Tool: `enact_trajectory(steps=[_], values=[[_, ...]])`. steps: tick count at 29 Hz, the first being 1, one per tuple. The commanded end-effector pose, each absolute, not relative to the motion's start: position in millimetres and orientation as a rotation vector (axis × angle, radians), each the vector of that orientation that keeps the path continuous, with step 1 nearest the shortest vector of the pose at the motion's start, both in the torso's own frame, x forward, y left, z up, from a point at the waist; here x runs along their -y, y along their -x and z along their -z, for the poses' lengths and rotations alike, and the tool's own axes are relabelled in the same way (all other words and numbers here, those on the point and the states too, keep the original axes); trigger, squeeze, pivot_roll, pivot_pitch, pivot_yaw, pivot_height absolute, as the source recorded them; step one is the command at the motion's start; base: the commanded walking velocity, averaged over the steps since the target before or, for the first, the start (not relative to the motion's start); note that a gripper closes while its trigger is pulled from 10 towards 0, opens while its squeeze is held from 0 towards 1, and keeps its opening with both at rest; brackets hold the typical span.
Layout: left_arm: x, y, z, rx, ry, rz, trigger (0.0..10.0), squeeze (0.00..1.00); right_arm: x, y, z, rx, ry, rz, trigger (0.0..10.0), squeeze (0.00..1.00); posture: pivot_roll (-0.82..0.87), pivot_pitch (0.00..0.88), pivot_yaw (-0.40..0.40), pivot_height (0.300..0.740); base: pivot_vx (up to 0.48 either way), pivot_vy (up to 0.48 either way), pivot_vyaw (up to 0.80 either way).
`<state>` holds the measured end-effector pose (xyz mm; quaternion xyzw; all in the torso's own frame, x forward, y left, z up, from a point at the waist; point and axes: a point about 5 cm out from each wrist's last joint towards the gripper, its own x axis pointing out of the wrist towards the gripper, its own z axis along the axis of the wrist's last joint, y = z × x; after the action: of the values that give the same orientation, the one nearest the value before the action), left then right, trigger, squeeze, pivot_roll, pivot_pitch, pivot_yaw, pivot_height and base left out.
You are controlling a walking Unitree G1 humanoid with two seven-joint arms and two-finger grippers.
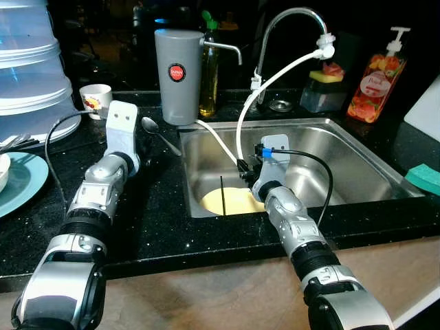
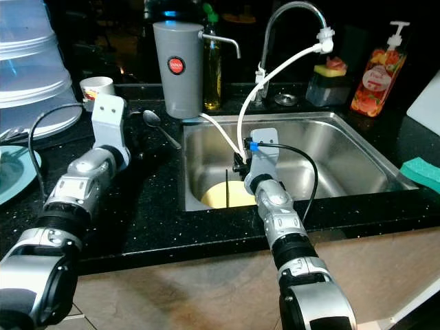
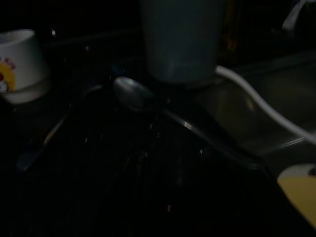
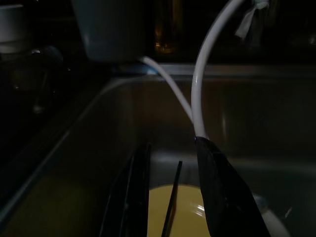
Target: Kitchen organization
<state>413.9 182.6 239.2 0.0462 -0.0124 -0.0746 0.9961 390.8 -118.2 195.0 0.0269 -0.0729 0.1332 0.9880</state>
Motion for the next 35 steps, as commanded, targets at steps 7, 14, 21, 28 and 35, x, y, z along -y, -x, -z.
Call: enact_trajectory(steps=[7,14,21,28,35], values=[[-171,-423,-255,0.067,-0.035,0.200,10.0,0.00,127,-378,-185,0.134,-0.058,-0.212,10.0,0.00,-0.01,0.190,0.058,0.740,0.000,0.000,0.00],[-165,-425,-262,0.082,0.012,0.220,10.0,0.00,127,-374,-187,0.142,-0.063,-0.198,10.0,0.00,-0.02,0.208,0.067,0.740,0.000,0.000,0.00],[-155,-427,-267,0.044,0.156,0.247,10.0,0.00,128,-373,-199,0.162,-0.052,-0.196,10.0,0.00,-0.04,0.212,0.068,0.740,0.000,0.000,0.00],[-137,-427,-252,-0.111,0.242,0.319,10.0,0.00,130,-373,-205,0.169,-0.052,-0.193,10.0,0.00,-0.04,0.215,0.071,0.740,0.000,0.000,0.00],[-126,-425,-249,-0.161,0.345,0.370,10.0,0.00,132,-373,-208,0.168,-0.059,-0.183,10.0,0.00,-0.04,0.213,0.068,0.740,0.000,0.000,0.00]])
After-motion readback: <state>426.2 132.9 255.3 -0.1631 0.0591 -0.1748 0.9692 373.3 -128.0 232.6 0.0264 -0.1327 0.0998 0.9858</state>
